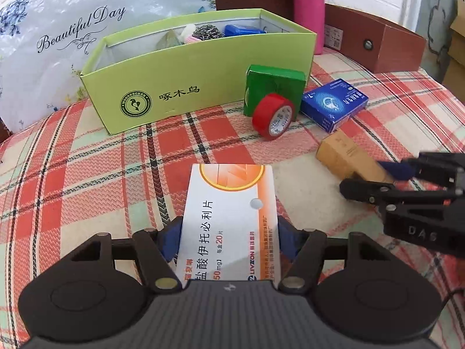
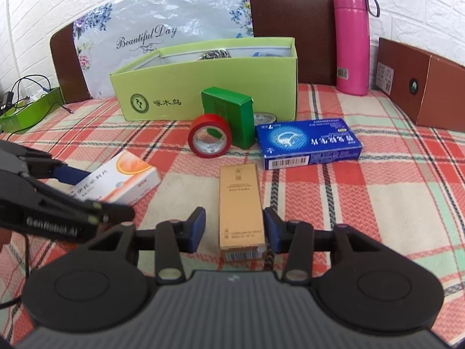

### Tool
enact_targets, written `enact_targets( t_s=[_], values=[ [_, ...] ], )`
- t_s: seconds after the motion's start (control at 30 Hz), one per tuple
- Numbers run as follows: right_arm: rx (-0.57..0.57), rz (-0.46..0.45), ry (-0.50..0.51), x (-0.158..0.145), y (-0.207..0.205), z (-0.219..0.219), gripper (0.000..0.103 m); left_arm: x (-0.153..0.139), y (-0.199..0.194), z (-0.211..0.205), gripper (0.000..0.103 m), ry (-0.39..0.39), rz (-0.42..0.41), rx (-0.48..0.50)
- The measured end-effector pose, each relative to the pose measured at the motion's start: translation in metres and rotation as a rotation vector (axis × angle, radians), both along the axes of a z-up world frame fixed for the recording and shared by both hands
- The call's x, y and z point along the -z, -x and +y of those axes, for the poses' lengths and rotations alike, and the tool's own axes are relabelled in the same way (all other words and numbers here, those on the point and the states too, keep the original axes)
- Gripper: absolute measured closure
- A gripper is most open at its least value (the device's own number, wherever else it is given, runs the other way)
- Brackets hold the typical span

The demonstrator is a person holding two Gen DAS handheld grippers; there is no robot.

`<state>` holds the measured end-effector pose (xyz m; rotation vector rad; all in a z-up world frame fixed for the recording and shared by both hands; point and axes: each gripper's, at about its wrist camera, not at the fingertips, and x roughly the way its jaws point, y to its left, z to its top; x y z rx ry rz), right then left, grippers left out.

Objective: Organize objects
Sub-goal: 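Grasp white-orange medicine box with left tool while right tool grasps gold box, then place medicine box and gold box into the lime-green box and release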

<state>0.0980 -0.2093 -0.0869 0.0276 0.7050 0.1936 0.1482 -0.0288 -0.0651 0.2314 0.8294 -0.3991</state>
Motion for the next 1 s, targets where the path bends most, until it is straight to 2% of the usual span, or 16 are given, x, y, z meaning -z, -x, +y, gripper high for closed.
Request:
enact_targets(
  t_s=[0.1,0.17,0.37,0.53,0.7,0.87,0.97,1.0],
  values=[
    [-0.034,0.013,-0.013,-0.003,0.003,0.001,0.073,-0.003,0.003,-0.001,0.034,0.0,0.0,0.003],
    [-0.054,0.012,-0.035,-0.009,0.005,0.002,0.073,-0.01,0.004,0.003,0.034,0.036,0.003,0.0],
    [-0.081,-0.075,-0.089,-0.046,-0.003,0.002,0.073,-0.058,-0.003,0.013,0.034,0.136,-0.072,-0.015],
    [-0.078,-0.173,-0.095,-0.083,-0.039,-0.001,0.073,-0.104,-0.032,0.021,0.034,0.215,-0.152,-0.058],
    [-0.053,-0.261,-0.05,-0.106,-0.097,0.002,0.073,-0.136,-0.08,0.022,0.034,0.23,-0.228,-0.119],
    [-0.01,-0.28,-0.048,-0.104,-0.15,0.003,0.072,-0.13,-0.135,0.03,0.034,0.234,-0.222,-0.195],
    [0.001,-0.263,-0.065,-0.091,-0.172,0.006,0.072,-0.117,-0.155,0.034,0.034,0.276,-0.206,-0.224],
    [-0.002,-0.259,-0.064,-0.086,-0.178,0.008,0.071,-0.113,-0.16,0.035,0.03,0.29,-0.209,-0.232]
  ],
)
